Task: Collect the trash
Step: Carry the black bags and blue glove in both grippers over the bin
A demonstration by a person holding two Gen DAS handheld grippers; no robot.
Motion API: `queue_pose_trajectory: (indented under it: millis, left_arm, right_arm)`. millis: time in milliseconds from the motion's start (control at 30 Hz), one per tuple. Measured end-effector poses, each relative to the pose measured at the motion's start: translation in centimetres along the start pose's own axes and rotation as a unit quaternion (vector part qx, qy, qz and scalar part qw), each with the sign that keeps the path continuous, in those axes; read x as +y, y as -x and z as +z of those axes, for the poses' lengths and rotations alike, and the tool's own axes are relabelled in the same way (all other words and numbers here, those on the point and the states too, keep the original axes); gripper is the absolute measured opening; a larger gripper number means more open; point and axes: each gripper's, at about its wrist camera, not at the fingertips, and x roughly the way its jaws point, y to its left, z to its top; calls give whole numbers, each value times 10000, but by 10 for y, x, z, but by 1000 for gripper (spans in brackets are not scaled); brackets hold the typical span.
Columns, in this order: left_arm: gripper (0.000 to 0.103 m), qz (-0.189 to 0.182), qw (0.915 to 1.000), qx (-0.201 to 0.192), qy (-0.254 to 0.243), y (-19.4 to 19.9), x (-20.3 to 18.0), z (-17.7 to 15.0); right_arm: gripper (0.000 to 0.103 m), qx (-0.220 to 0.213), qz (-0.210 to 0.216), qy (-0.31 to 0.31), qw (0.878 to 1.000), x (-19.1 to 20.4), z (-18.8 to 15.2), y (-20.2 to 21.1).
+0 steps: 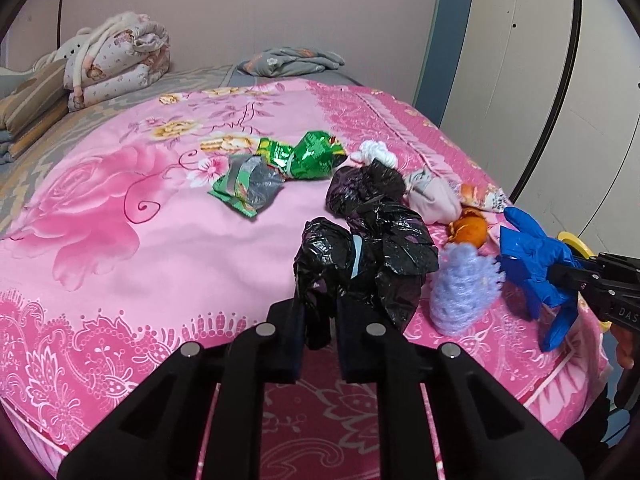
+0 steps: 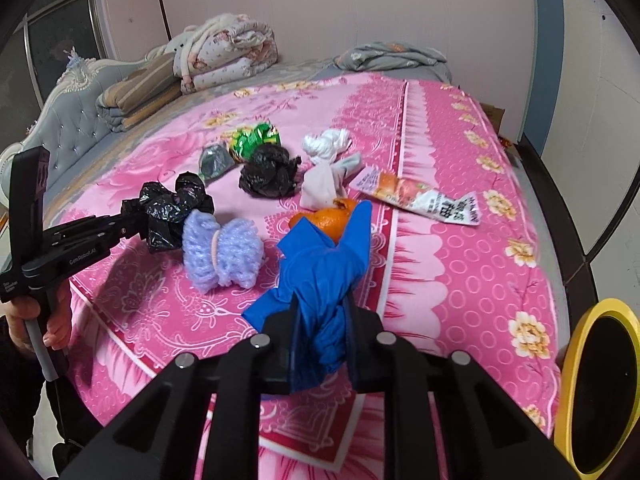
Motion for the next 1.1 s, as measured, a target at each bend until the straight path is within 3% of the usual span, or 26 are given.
queue_pose_trajectory:
  millis: [400,1100]
  left_arm:
    - [11,-210,9987,-371,-281,38,-46,23]
    - [11,-955,9882,-773,-918,54,-179,86]
  right_arm:
    - [17,-539,-81,-241,9982,-24,7,61]
    - [17,-1654,-1177,-889,9751,-123,21,184]
